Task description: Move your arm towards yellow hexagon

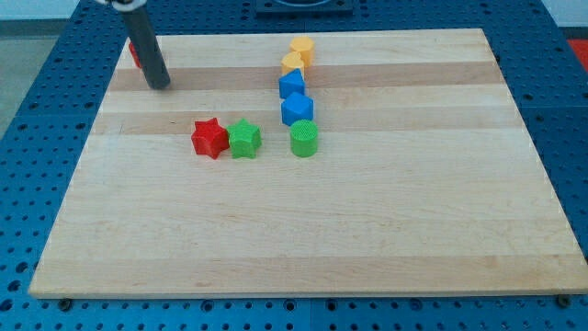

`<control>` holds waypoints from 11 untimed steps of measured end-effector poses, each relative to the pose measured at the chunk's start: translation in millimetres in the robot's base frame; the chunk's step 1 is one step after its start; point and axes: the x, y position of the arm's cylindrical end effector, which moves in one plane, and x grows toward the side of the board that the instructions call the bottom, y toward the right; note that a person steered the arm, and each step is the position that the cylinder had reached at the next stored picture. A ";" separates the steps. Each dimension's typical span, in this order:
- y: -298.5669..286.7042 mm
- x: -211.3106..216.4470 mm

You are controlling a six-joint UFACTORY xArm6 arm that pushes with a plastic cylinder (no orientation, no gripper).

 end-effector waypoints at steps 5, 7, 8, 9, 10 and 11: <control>156.1 28.3; 143.7 -28.3; 145.3 -66.4; 149.4 -87.6; 152.8 -87.6; 203.8 -87.6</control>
